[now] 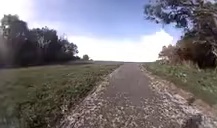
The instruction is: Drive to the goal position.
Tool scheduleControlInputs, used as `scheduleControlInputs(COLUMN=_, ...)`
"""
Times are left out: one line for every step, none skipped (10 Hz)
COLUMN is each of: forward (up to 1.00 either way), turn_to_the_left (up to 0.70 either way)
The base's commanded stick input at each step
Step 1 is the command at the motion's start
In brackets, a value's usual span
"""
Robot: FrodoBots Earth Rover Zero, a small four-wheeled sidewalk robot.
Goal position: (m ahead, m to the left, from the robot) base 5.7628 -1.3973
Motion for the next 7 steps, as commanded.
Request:
scheduleControlInputs(forward=0.70, turn_to_the_left=-0.03)
scheduleControlInputs(forward=0.70, turn_to_the_left=-0.08)
scheduleControlInputs(forward=0.70, turn_to_the_left=-0.13)
scheduleControlInputs(forward=0.70, turn_to_the_left=-0.35)
scheduleControlInputs(forward=0.70, turn_to_the_left=-0.35)
scheduleControlInputs(forward=0.70, turn_to_the_left=-0.35)
scheduleControlInputs(forward=0.70, turn_to_the_left=-0.35)
